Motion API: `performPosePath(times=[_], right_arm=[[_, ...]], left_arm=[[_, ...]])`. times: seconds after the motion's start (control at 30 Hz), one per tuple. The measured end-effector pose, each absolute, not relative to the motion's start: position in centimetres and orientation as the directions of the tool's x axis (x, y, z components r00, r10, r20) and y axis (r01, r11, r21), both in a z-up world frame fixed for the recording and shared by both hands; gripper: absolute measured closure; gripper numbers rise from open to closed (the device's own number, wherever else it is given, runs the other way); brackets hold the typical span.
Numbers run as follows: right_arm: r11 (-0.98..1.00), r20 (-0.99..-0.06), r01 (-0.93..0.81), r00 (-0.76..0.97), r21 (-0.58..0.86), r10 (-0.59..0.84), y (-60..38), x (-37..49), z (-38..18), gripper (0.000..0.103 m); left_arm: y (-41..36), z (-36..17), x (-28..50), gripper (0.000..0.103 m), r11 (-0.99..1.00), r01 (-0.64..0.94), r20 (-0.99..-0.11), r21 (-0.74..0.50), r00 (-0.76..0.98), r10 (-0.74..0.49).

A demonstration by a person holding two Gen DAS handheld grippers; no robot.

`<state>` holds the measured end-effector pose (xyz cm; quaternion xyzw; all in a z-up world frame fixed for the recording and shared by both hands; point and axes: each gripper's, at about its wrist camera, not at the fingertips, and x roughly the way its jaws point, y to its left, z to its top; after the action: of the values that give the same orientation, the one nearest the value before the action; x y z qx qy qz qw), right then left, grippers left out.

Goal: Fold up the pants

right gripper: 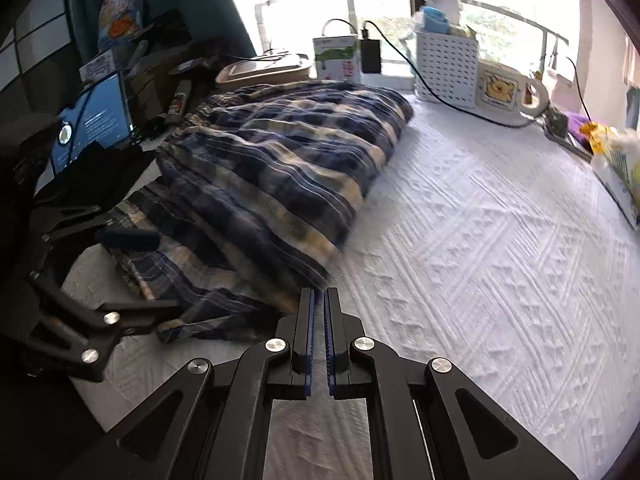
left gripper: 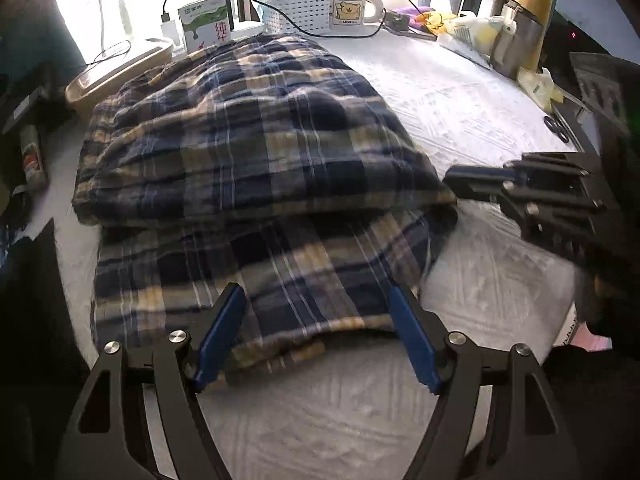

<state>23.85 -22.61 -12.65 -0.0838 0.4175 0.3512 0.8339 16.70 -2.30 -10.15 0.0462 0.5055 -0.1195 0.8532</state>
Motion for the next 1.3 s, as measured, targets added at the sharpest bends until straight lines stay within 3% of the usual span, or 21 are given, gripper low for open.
performPosePath(times=[0.3, 0.57, 0.6, 0.67, 0.7, 0.73, 1.3], right_arm=[[0.744, -0.734, -0.646, 0.419, 0.172, 0.534, -22.7, 25.9, -11.6, 0.098], [0.771, -0.733, -0.620, 0.458, 0.142, 0.503, -20.9, 29.8, -10.5, 0.097], [0.778, -0.733, -0.614, 0.466, 0.136, 0.496, -20.7, 30.3, -10.3, 0.092], [0.786, -0.729, -0.601, 0.474, 0.142, 0.494, -20.5, 31.4, -10.1, 0.057], [0.789, -0.721, -0.595, 0.480, 0.152, 0.501, -20.5, 32.0, -9.9, 0.022], [0.790, -0.710, -0.591, 0.485, 0.162, 0.510, -20.4, 32.5, -9.6, 0.011], [0.793, -0.722, -0.560, 0.443, 0.240, 0.532, -17.7, 42.8, -11.2, 0.011]], left_arm=[[3.0, -6.7, 16.4, 0.028, 0.974, 0.216, -0.841, -0.069, 0.512, -0.173], [10.4, -5.2, 21.7, 0.028, 0.994, 0.089, -0.797, -0.067, 0.595, -0.107], [10.8, -5.2, 22.3, 0.028, 0.994, 0.084, -0.793, -0.065, 0.601, -0.102], [11.5, -5.3, 24.1, 0.028, 0.995, 0.074, -0.785, -0.061, 0.612, -0.094], [11.9, -5.4, 25.0, 0.028, 0.995, 0.073, -0.783, -0.069, 0.614, -0.099], [12.3, -5.6, 26.1, 0.028, 0.995, 0.068, -0.783, -0.077, 0.614, -0.103], [12.8, -9.8, 35.5, 0.029, 0.969, 0.201, -0.824, -0.145, 0.517, -0.230]])
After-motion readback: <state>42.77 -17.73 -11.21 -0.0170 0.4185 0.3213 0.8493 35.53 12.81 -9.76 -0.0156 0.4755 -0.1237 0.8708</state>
